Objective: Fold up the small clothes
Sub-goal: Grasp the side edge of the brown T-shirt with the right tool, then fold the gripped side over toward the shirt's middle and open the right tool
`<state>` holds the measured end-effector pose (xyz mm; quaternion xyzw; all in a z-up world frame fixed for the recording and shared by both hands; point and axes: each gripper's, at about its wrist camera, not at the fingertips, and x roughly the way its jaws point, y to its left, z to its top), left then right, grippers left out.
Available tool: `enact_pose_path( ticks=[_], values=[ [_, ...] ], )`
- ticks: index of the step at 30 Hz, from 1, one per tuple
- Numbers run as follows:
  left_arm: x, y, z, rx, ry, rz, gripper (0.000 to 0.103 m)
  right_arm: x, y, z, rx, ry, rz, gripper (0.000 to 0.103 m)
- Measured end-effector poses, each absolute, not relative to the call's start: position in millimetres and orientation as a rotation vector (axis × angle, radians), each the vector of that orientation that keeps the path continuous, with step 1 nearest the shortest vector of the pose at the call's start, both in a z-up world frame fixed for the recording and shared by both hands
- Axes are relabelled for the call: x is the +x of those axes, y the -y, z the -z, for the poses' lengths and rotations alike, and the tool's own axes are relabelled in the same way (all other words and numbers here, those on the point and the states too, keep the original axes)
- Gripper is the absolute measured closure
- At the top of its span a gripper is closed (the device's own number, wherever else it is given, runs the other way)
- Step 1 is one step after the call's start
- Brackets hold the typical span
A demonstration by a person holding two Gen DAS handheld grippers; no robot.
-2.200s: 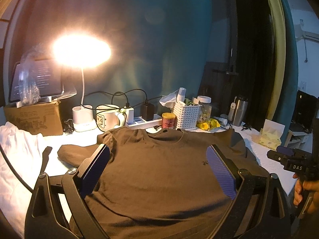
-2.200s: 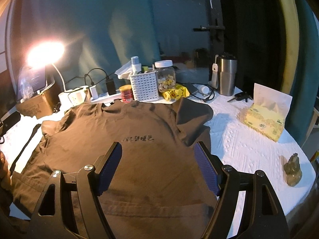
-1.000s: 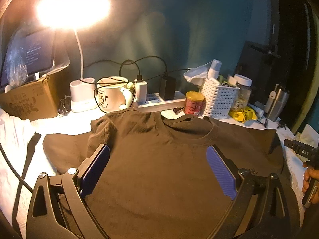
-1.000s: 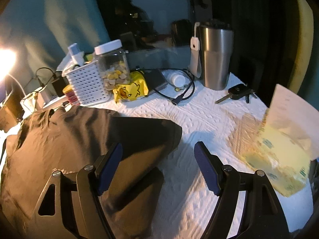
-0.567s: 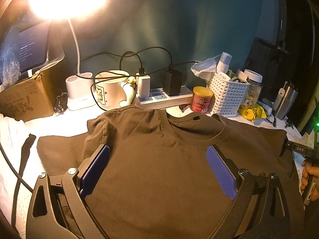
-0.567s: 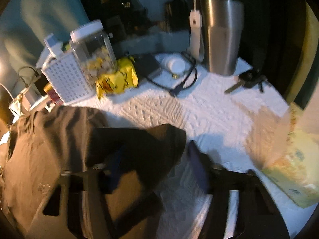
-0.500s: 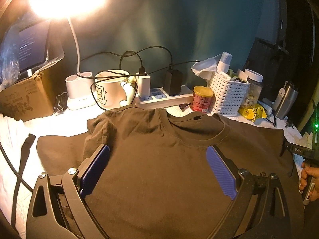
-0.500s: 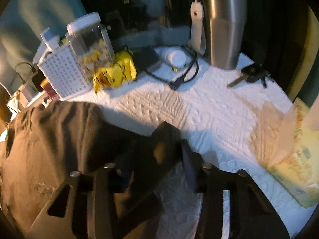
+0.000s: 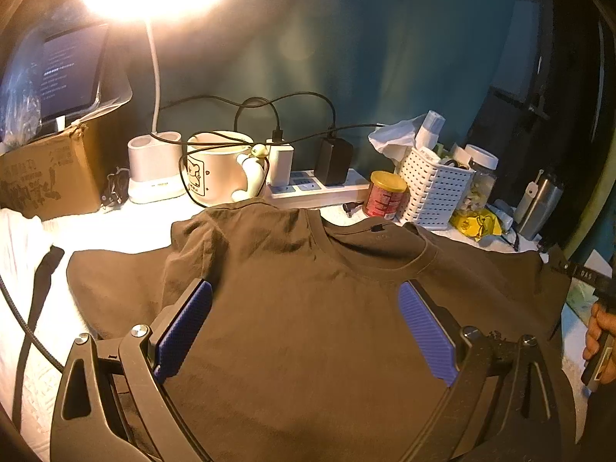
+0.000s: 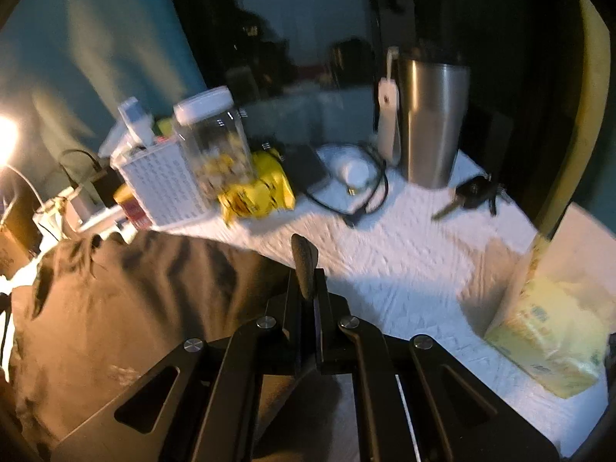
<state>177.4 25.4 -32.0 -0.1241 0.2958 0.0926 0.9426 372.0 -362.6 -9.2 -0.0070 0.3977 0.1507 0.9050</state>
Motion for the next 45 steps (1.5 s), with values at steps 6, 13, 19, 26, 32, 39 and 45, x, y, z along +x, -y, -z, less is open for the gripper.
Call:
enact_pose_path(
  ticks=[6,13,19,26,32,39,45],
  values=[
    [164,-38,30,-0.287,-0.586,-0.158,0.006,352,333,-13,-0.074,-0.768,-0.346,0.097],
    [150,-50,25,-0.28,-0.555,-0.12,0.006,336,287,-17,-0.126,-0.761,-0.389,0.097],
    [140,-61,28,-0.296,-0.552,-0.096,0.006,329,242,4,-0.164,-0.825,-0.435,0.097],
    [132,-70,25,-0.297,-0.544,-0.085,0.006,322,203,30,-0.203,-0.972,-0.487,0.095],
    [133,-63,25,-0.299,-0.555,-0.064,0.006,302,194,40,-0.236,-1.042,-0.6,0.053],
    [135,-44,21,-0.27,-0.557,-0.039,0.006,286,240,15,-0.201,-0.948,-0.545,0.053],
    [138,-20,20,-0.242,-0.576,-0.014,0.006,296,300,15,-0.144,-0.947,-0.418,0.053]
  ],
)
